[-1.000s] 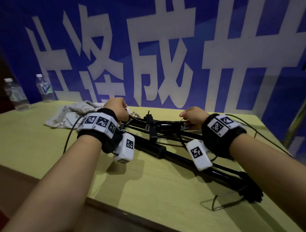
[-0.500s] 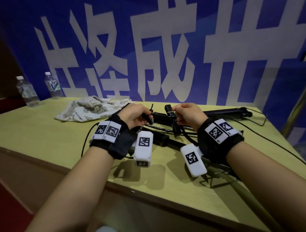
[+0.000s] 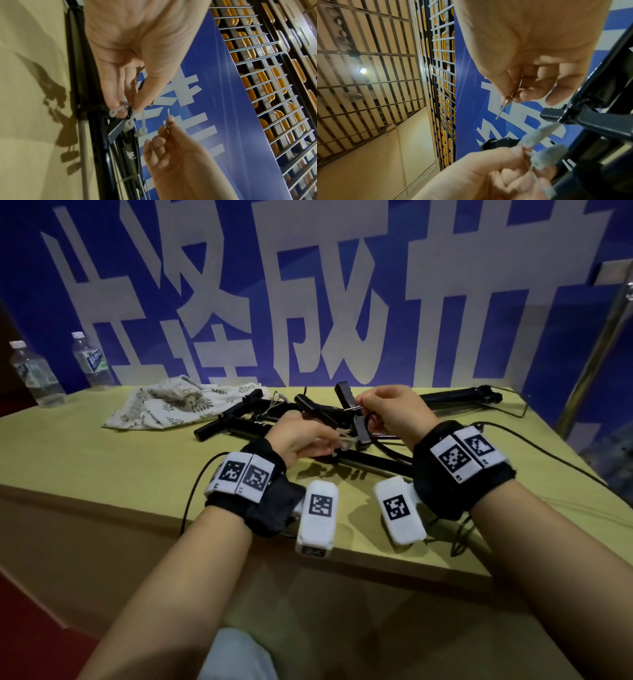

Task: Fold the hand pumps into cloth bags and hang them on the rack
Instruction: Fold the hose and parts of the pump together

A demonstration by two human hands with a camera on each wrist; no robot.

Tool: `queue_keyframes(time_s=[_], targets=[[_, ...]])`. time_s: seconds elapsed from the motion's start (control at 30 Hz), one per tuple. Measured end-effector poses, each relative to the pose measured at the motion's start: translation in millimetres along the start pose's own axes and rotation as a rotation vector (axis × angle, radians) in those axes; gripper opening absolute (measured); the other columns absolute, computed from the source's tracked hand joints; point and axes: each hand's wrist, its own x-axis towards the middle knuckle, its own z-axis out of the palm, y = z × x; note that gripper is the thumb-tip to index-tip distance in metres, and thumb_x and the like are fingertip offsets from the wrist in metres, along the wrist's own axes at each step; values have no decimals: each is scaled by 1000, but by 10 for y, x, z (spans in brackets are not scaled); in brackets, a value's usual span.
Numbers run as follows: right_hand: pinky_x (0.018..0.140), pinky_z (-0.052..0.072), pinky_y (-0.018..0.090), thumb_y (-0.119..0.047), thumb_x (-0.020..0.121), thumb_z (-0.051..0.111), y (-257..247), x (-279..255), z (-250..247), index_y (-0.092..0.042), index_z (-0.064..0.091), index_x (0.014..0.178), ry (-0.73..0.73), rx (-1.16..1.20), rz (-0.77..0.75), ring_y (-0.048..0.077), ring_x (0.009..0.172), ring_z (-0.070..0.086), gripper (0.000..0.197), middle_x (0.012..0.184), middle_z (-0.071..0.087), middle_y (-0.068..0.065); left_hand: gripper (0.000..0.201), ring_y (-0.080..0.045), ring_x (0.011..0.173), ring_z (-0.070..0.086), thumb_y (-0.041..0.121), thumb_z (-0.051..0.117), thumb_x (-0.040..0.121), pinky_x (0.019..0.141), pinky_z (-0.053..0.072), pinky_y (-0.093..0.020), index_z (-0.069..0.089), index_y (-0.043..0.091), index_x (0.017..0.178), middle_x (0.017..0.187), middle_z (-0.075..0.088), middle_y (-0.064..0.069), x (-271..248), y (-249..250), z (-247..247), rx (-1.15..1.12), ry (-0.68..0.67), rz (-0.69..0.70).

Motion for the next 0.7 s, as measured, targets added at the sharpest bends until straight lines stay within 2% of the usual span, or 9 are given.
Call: queue_keyframes(time_s=[0.1, 0.17, 0.23, 0.33, 0.47, 0.6, 0.7], targets=[[74, 50, 22, -23, 95, 51, -15, -37, -103, -15, 64, 96, 72, -68, -47, 8, 75, 53, 14, 86, 58, 0, 19, -16, 63, 67, -9, 60, 84, 61, 59, -24, 54, -3, 100, 82, 66, -15, -46, -59, 172, -102, -42, 31], [70, 47, 20, -22, 94, 52, -27, -49, -203, -13, 63, 96, 114, -96, -89, 7, 74, 51, 15, 83, 56, -1, 14, -17, 66, 66, -9, 60, 84, 63, 59, -25, 55, -2, 95, 83, 67, -16, -66, -63, 278, -149, -65, 63], [66, 45, 16, -21, 95, 51, -29, -52, -310, -12, 63, 95, 149, -147, -134, 5, 71, 50, 15, 78, 54, -3, 12, -17, 65, 65, -7, 60, 84, 64, 59, -25, 56, 4, 86, 81, 66, -15, -52, -57, 382, -155, -56, 115], [66, 44, 17, -21, 94, 51, 21, -38, -427, -17, 64, 91, 227, -267, -200, 3, 72, 51, 14, 77, 57, -7, 12, -17, 63, 65, -5, 61, 84, 58, 57, -23, 57, 6, 81, 77, 65, -13, 8, -60, 532, -167, -33, 172], [67, 44, 15, -20, 91, 57, 65, -67, -456, -17, 64, 88, 228, -380, -304, 1, 71, 55, 9, 75, 59, -10, 10, -9, 50, 65, -7, 59, 85, 50, 52, -17, 59, 3, 81, 72, 64, -9, 66, -85, 654, -267, 19, 228], [65, 44, 10, -20, 89, 61, 61, -105, -474, -17, 64, 85, 196, -537, -388, 0, 68, 55, 6, 72, 57, -13, 14, -7, 53, 65, -6, 61, 84, 53, 54, -17, 65, 7, 80, 71, 66, -5, 162, -152, 653, -368, 81, 241], [63, 43, 8, -21, 88, 62, 51, -137, -461, -19, 62, 82, 168, -622, -413, -1, 67, 54, 6, 71, 55, -15, 15, -10, 58, 65, -6, 62, 82, 56, 55, -16, 67, 8, 79, 68, 67, -5, 215, -177, 624, -337, 103, 239]])
